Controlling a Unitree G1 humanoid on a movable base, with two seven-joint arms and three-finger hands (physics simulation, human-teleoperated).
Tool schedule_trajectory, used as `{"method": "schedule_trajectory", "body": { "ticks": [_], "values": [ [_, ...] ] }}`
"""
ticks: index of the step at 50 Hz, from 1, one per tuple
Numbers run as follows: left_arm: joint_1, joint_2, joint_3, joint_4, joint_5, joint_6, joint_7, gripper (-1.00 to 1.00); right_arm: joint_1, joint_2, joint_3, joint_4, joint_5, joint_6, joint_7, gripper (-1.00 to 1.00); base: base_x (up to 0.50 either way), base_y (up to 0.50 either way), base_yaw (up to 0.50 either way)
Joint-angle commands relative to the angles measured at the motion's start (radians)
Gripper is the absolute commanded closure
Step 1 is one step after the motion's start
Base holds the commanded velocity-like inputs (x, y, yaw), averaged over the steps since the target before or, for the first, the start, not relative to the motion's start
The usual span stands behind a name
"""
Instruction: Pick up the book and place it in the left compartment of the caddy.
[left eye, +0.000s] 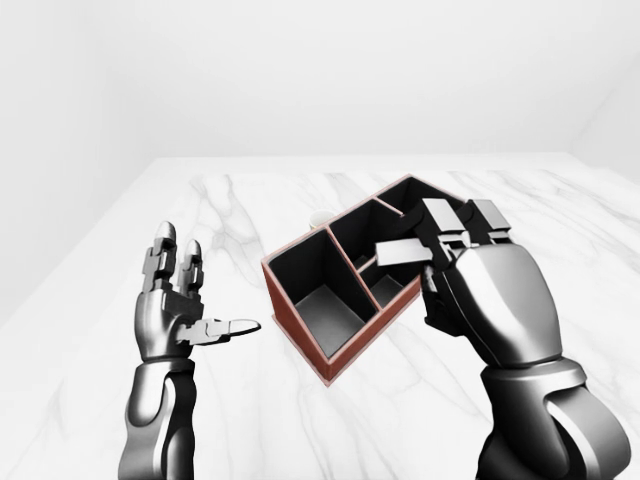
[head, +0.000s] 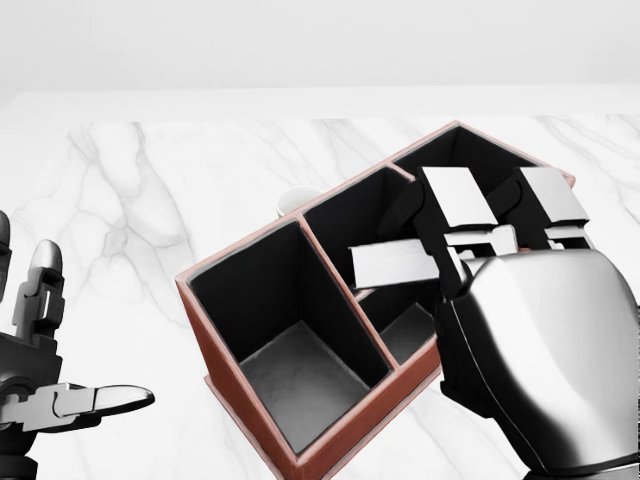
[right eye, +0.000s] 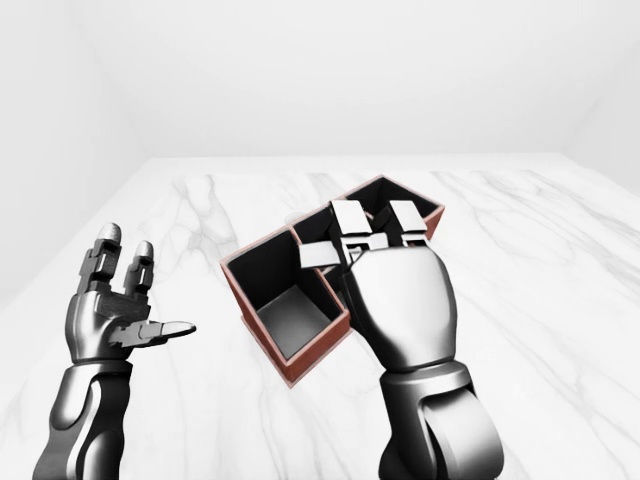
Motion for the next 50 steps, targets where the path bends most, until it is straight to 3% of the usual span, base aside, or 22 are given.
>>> {"method": "schedule_trajectory", "body": {
  "ticks": [1, 19, 29, 42, 50],
  "values": [
    [0.003, -0.001, -0.003, -0.005, 0.002, 0.0, 0.001, -1.0, -0.02, -0.027, 0.034, -0.014, 0.088, 0.0, 0.0, 1.0, 0.0, 0.0, 0.0],
    [-0.003, -0.001, -0.008, 0.012, 0.006, 0.0, 0.001, -1.0, -0.095, -0.179, -0.016, -0.015, 0.253, 0.0, 0.0, 1.0, 0.0, 0.0, 0.0],
    [-0.005, 0.001, -0.008, 0.012, 0.005, 0.0, 0.002, -1.0, -0.14, -0.161, -0.099, 0.038, 0.353, 0.0, 0.0, 1.0, 0.0, 0.0, 0.0],
    [0.002, -0.004, -0.017, 0.01, 0.012, 0.0, 0.001, -1.0, -0.147, -0.239, -0.178, 0.082, 0.692, 0.0, 0.0, 1.0, 0.0, 0.0, 0.0],
    [0.001, -0.003, -0.018, 0.01, 0.014, 0.0, 0.002, -1.0, -0.119, -0.279, -0.166, 0.116, 0.852, 0.0, 0.0, 1.0, 0.0, 0.0, 0.0]
  ]
}}
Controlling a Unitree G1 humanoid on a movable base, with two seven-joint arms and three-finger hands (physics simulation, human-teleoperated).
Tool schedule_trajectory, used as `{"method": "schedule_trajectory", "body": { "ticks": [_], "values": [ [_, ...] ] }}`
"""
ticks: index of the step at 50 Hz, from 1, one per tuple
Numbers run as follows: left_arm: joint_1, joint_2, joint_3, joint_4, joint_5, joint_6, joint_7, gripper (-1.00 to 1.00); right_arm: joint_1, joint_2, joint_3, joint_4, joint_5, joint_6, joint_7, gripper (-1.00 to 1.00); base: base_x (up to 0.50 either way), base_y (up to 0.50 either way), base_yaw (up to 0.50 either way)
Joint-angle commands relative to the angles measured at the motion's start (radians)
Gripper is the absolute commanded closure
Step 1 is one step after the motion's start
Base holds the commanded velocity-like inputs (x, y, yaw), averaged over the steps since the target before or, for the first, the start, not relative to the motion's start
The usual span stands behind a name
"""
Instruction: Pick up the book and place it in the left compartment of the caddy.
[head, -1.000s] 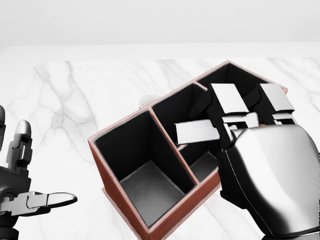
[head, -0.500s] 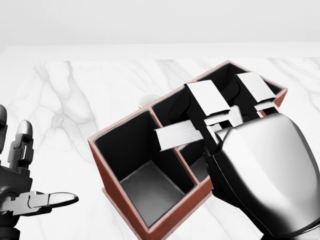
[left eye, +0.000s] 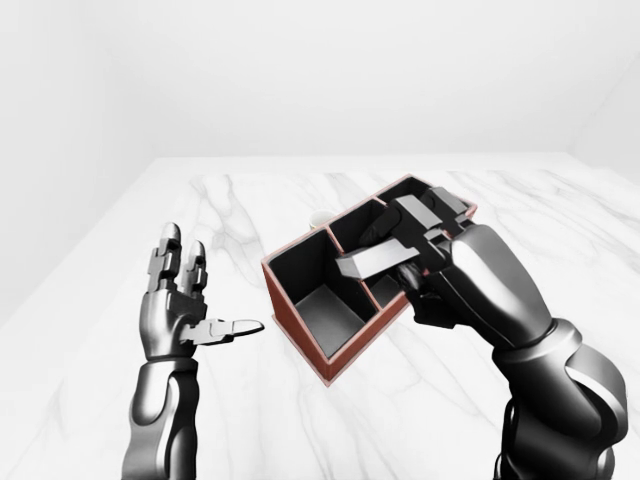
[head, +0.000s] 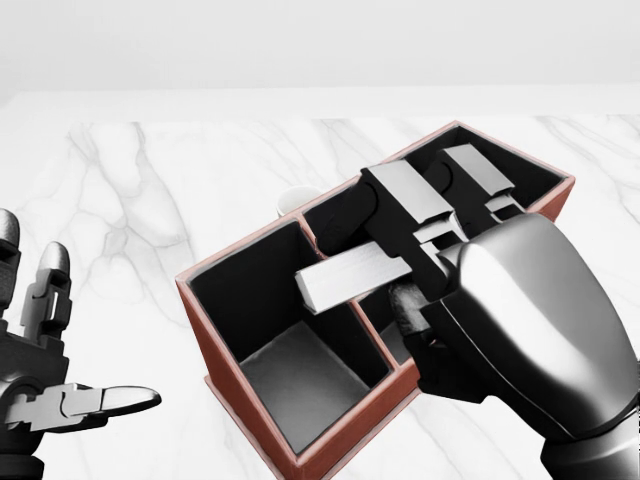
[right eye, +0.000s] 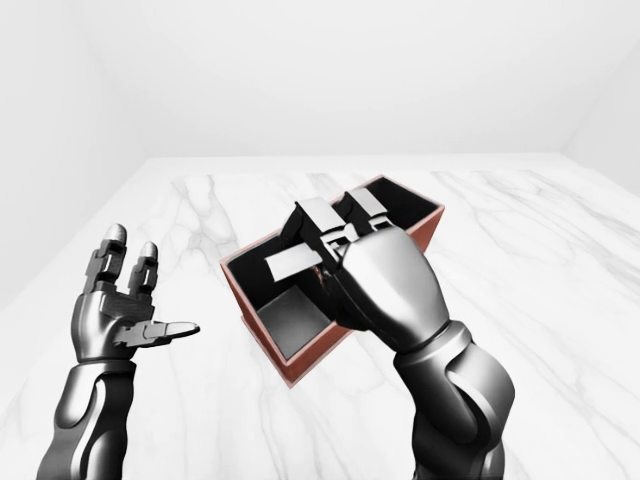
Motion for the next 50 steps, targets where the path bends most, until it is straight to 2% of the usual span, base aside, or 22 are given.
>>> {"method": "schedule_trajectory", "body": {
  "ticks": [1, 23, 50],
  "values": [
    [0.0, -0.002, -0.005, 0.009, 0.006, 0.0, -0.001, -1.0, 0.017, -0.055, -0.016, 0.05, 0.272, 0.0, 0.0, 1.0, 0.0, 0.0, 0.0],
    [0.0, -0.003, -0.009, 0.005, 0.009, 0.0, 0.001, -1.0, 0.027, -0.089, -0.093, 0.209, 0.541, 0.0, 0.0, 1.0, 0.0, 0.0, 0.0],
    [-0.001, -0.001, -0.011, 0.008, 0.01, 0.0, 0.003, -1.0, 0.026, -0.102, -0.037, 0.216, 0.551, 0.0, 0.0, 1.0, 0.0, 0.0, 0.0]
  ]
}}
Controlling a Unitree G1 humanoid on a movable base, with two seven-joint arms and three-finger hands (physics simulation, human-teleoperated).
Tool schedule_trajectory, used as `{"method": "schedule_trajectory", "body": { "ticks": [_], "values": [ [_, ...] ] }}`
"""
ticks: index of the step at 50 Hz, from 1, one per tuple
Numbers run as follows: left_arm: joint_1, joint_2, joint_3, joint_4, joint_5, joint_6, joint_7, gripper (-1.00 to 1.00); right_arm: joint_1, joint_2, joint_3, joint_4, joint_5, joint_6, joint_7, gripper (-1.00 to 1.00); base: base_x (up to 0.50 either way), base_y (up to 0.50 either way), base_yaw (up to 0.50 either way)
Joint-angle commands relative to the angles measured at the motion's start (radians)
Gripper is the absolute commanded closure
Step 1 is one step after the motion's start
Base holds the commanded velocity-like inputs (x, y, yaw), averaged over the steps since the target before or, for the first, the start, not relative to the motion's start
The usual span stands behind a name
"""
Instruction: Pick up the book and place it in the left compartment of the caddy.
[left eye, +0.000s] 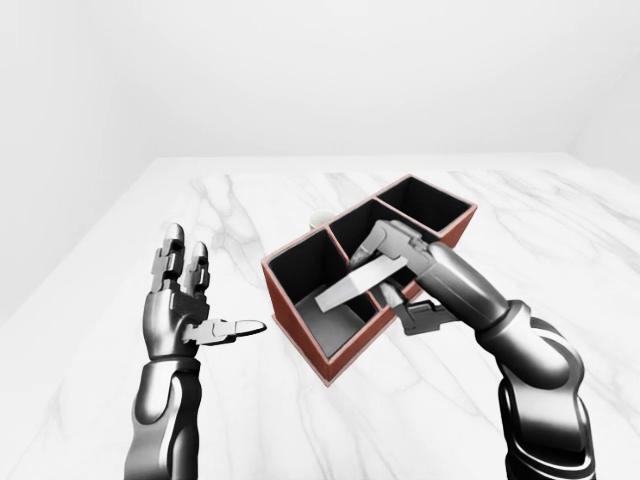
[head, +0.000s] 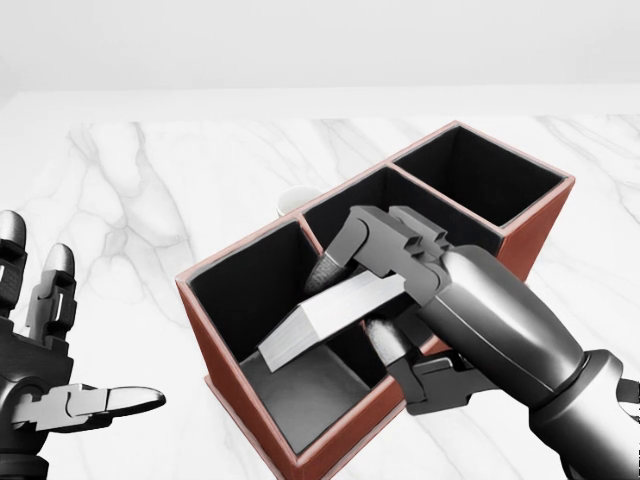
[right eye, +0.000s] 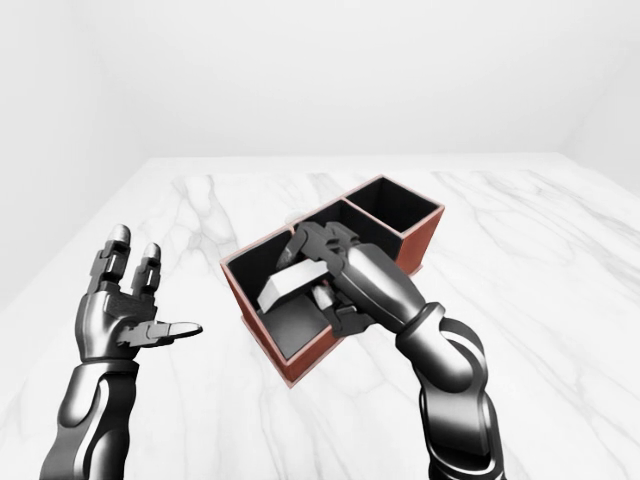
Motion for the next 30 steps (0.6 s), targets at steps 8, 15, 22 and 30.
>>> {"method": "schedule_trajectory", "body": {
  "ticks": [8, 15, 22, 30],
  "values": [
    [0.0, 0.0, 0.001, 0.0, -0.001, 0.0, 0.0, -1.0, -0.008, 0.009, 0.025, 0.008, 0.058, 0.0, 0.0, 1.0, 0.0, 0.0, 0.0],
    [0.0, -0.001, -0.004, 0.002, 0.002, 0.0, 0.0, -1.0, -0.003, 0.013, 0.015, 0.016, 0.057, 0.0, 0.0, 1.0, 0.0, 0.0, 0.0],
    [-0.001, -0.001, -0.004, 0.007, 0.003, 0.0, -0.001, -1.0, 0.011, 0.012, 0.014, 0.007, 0.042, 0.0, 0.0, 1.0, 0.0, 0.0, 0.0],
    [0.0, -0.001, -0.006, 0.013, 0.004, 0.0, -0.001, -1.0, 0.012, 0.013, 0.03, 0.008, 0.012, 0.0, 0.0, 1.0, 0.0, 0.0, 0.0]
  ]
}}
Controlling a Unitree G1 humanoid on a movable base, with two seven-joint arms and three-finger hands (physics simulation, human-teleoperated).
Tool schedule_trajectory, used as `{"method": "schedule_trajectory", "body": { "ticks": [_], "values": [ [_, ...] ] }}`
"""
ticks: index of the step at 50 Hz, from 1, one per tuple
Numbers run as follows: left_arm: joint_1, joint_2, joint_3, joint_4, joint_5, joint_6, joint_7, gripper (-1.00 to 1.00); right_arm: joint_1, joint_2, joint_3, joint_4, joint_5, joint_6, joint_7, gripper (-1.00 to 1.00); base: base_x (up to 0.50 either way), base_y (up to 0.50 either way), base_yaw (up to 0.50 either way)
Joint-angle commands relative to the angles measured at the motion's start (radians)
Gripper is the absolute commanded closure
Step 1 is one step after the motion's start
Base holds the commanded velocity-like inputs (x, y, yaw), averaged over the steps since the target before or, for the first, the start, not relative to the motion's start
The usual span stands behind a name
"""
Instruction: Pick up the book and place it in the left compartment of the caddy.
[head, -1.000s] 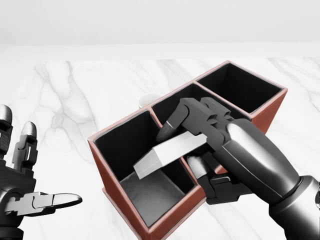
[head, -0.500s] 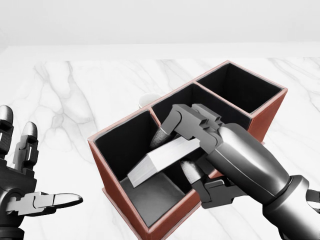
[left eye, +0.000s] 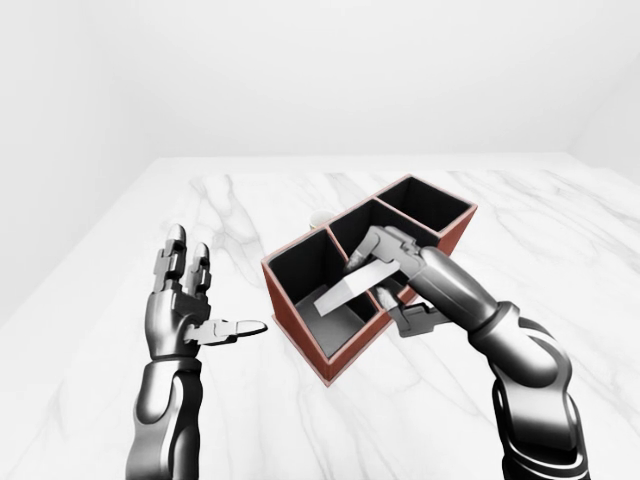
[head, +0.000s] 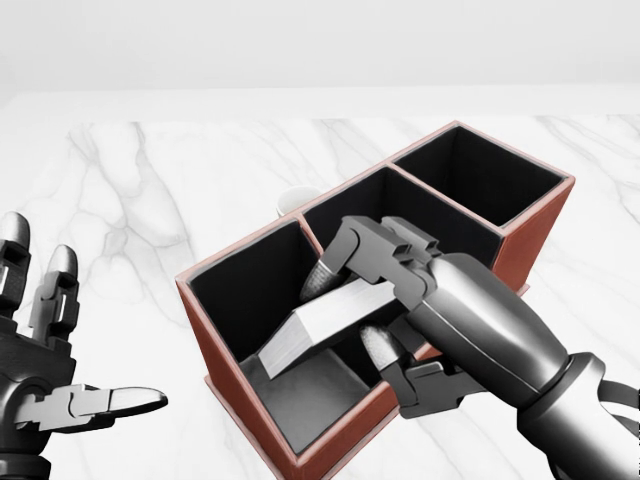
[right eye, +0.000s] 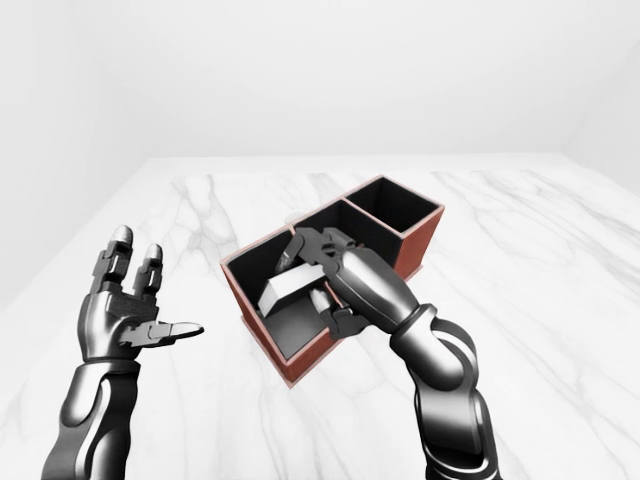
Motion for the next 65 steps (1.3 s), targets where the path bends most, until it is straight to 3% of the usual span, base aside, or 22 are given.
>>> {"method": "schedule_trajectory", "body": {
  "ticks": [1, 36, 55, 65],
  "values": [
    [-0.001, 0.0, -0.002, 0.006, 0.001, 0.0, 0.0, -1.0, 0.001, 0.007, 0.006, -0.017, 0.038, 0.0, 0.0, 1.0, 0.0, 0.0, 0.0],
    [0.002, 0.0, -0.006, -0.001, 0.003, 0.0, -0.002, -1.0, -0.022, 0.035, 0.064, -0.003, -0.085, 0.0, 0.0, 1.0, 0.0, 0.0, 0.0],
    [0.002, 0.0, -0.004, -0.001, 0.002, 0.0, -0.001, -1.0, -0.046, 0.07, 0.121, 0.034, -0.217, 0.0, 0.0, 1.0, 0.0, 0.0, 0.0],
    [0.001, -0.001, -0.004, 0.001, 0.003, 0.0, -0.002, -1.0, -0.042, 0.088, 0.112, 0.08, -0.24, 0.0, 0.0, 1.0, 0.0, 0.0, 0.0]
  ]
}}
